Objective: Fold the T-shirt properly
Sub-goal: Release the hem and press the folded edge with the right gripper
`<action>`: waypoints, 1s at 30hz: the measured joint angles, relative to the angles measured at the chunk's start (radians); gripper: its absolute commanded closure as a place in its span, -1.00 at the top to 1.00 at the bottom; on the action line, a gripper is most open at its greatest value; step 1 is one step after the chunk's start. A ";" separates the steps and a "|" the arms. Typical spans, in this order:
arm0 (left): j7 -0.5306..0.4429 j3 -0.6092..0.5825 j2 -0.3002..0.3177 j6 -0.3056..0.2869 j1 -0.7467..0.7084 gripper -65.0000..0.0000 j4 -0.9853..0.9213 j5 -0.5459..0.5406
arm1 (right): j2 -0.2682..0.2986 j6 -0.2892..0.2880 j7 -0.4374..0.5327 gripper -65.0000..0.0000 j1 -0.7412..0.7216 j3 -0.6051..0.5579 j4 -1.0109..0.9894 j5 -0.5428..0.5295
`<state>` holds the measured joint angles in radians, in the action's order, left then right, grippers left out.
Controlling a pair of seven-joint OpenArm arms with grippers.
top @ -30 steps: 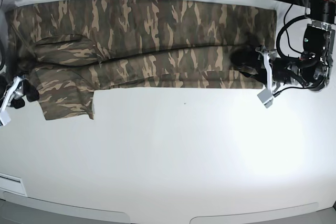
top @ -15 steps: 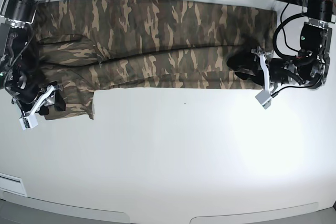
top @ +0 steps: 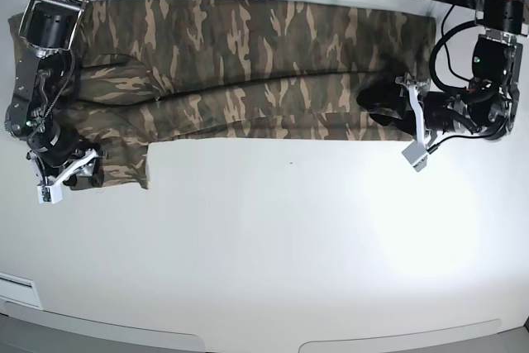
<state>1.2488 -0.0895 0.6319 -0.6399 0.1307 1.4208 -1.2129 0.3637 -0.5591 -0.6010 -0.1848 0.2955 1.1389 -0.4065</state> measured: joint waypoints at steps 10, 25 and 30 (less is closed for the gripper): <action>-0.003 0.000 0.000 0.000 0.000 0.07 0.000 -0.002 | 0.013 -0.097 -0.007 0.14 -0.024 -0.128 -0.057 -0.118; -0.001 0.000 0.000 0.000 -0.001 0.07 0.000 -0.001 | 0.076 -0.105 -0.207 -1.00 -0.069 -0.182 0.041 -0.163; -0.007 0.000 0.001 0.000 -0.001 0.07 0.000 0.001 | 0.123 -0.134 -0.414 -1.00 -0.047 -0.182 0.221 -0.333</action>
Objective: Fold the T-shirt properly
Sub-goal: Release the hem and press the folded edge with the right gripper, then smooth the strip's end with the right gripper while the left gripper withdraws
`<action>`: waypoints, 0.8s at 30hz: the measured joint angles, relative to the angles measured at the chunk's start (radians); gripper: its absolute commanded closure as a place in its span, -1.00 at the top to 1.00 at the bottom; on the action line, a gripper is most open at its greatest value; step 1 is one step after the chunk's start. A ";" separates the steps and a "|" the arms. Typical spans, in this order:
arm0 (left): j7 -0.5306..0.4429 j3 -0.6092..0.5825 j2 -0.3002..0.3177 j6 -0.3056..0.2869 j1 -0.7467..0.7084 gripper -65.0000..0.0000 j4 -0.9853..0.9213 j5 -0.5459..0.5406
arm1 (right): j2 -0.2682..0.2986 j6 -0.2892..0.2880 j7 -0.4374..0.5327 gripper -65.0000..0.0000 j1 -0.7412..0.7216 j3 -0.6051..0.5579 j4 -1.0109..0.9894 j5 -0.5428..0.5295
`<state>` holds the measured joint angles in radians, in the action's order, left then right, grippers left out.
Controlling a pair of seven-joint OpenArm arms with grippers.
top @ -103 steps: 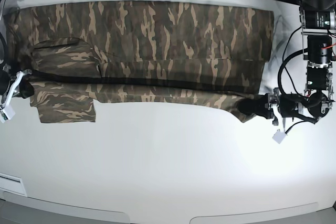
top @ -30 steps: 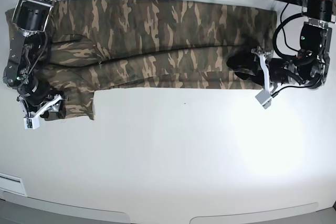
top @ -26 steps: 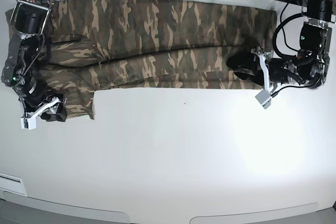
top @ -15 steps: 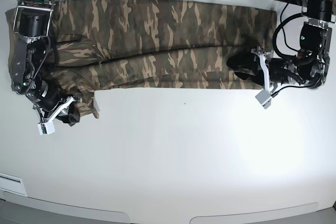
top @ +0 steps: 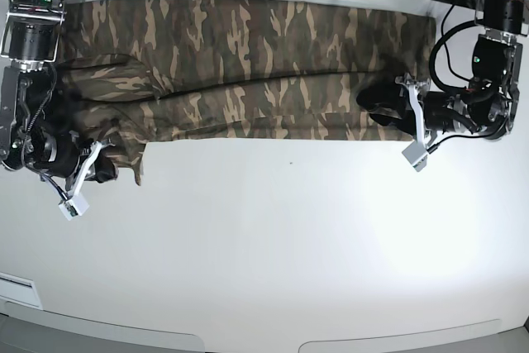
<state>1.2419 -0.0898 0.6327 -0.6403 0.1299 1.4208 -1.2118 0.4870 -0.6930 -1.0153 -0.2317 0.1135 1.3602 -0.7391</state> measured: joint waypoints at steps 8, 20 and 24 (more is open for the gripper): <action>-0.011 0.000 0.000 0.000 -0.003 0.07 0.000 0.001 | 0.121 0.001 -0.159 -1.00 0.135 0.054 0.303 -0.276; -0.013 0.000 0.000 0.000 -0.003 0.07 0.000 0.004 | 0.132 -0.004 -0.354 -1.00 0.470 0.316 0.502 -0.576; -0.012 0.000 0.000 0.000 -0.003 0.07 0.000 0.004 | 0.132 -0.004 -0.358 -1.00 0.574 0.402 0.511 -0.576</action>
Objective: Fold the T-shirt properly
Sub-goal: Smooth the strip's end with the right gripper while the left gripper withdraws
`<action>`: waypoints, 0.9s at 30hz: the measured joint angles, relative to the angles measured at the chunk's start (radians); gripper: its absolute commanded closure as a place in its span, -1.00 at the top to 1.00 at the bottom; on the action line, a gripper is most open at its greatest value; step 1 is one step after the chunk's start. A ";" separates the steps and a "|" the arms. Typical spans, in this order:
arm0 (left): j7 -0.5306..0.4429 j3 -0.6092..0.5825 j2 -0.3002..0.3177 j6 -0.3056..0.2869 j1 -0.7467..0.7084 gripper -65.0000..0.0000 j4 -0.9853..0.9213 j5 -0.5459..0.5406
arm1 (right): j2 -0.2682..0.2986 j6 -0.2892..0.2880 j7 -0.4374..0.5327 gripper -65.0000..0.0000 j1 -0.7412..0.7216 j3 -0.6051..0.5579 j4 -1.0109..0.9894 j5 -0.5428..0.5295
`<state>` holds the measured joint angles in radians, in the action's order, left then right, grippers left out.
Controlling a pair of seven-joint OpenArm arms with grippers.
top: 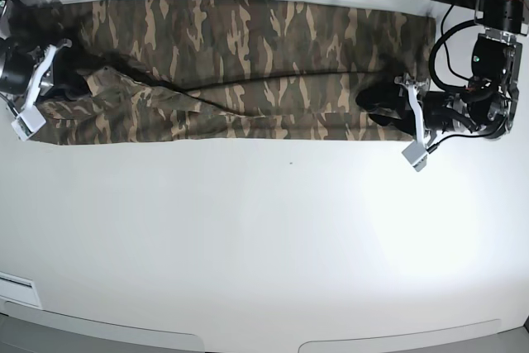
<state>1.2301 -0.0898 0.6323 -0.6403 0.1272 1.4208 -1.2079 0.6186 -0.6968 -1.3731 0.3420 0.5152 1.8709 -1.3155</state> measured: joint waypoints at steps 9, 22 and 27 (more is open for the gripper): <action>0.000 0.000 0.000 0.000 0.000 0.07 0.000 0.000 | -0.001 0.000 -0.018 -1.00 0.149 0.017 0.001 0.042; 0.096 -0.001 0.004 0.037 0.055 0.07 0.000 0.005 | -0.069 0.000 0.131 -0.18 0.148 0.017 0.001 0.308; 0.150 -0.002 0.069 0.041 0.056 0.07 -0.002 -0.087 | -0.040 0.001 -0.046 -0.17 0.151 0.062 0.093 -0.026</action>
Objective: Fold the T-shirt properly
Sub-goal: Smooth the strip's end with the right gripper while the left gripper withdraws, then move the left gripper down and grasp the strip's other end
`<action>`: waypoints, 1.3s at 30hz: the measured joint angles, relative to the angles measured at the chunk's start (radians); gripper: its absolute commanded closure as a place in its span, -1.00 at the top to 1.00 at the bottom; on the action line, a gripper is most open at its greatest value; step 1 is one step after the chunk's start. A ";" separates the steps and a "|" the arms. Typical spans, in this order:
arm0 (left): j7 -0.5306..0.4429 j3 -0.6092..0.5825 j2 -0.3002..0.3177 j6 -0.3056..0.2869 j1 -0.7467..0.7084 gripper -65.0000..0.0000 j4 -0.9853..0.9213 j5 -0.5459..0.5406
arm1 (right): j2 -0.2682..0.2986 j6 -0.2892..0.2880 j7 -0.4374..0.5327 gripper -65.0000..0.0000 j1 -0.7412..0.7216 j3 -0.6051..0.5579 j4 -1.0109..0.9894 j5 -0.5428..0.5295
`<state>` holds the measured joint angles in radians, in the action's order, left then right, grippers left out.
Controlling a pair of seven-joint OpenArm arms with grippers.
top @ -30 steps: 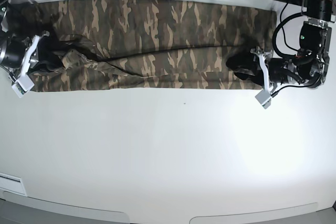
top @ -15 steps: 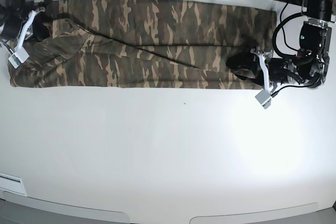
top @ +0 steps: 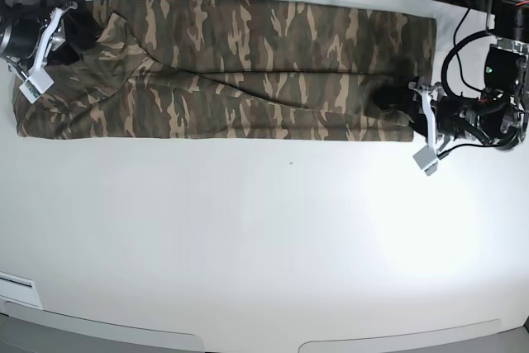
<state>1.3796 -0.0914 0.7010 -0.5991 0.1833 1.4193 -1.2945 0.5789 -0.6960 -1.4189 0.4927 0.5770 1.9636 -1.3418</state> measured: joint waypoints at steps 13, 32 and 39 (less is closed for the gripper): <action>0.016 0.100 0.100 -0.019 0.000 0.07 0.000 -0.113 | -0.155 0.001 0.327 -1.00 -0.007 0.105 0.036 0.150; 0.017 0.589 0.019 0.012 -0.106 0.07 -0.001 -0.078 | -0.159 -0.005 0.567 -1.00 -0.074 -0.208 -0.257 0.599; 0.024 0.504 -0.025 -0.014 -0.209 -0.57 0.032 -0.161 | -0.161 0.073 0.591 -1.00 -0.086 -0.209 -0.257 0.624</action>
<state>1.4040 0.4126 0.6758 -0.6136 -0.0257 1.4513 -1.4555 0.4179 -0.6228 -0.8276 0.4065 0.3679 1.7061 -0.7181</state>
